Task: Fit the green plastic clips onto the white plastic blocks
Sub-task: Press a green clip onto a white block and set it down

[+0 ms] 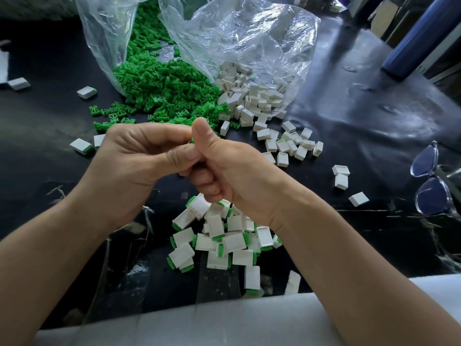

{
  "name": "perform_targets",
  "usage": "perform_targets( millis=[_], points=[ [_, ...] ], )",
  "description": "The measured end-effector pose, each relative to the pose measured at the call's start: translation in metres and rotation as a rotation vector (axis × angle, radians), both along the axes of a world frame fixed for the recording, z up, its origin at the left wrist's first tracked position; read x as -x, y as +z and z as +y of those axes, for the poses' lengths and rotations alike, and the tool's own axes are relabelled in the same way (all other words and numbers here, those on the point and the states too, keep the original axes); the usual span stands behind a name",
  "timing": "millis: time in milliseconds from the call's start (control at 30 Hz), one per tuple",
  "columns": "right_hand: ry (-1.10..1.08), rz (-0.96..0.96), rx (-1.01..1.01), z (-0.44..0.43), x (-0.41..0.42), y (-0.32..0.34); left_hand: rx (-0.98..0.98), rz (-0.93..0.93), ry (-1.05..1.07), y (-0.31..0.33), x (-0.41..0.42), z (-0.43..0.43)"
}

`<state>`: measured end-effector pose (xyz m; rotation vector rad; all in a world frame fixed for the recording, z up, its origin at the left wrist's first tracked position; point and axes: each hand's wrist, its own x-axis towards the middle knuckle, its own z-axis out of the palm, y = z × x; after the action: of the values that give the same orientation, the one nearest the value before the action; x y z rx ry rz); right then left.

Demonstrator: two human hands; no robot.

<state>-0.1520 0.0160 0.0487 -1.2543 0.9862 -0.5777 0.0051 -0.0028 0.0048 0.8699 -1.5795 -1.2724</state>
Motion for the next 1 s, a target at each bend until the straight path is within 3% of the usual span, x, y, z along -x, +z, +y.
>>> perform_targets(
  millis=[533, 1000],
  points=[
    [0.007, -0.180, -0.124, 0.005, -0.003, 0.013, 0.040, 0.013, -0.031, 0.003, 0.002, 0.003],
    [0.016, -0.202, -0.087, 0.007, -0.003, 0.011, 0.041, 0.015, -0.046, 0.000, 0.000, 0.001]
  ],
)
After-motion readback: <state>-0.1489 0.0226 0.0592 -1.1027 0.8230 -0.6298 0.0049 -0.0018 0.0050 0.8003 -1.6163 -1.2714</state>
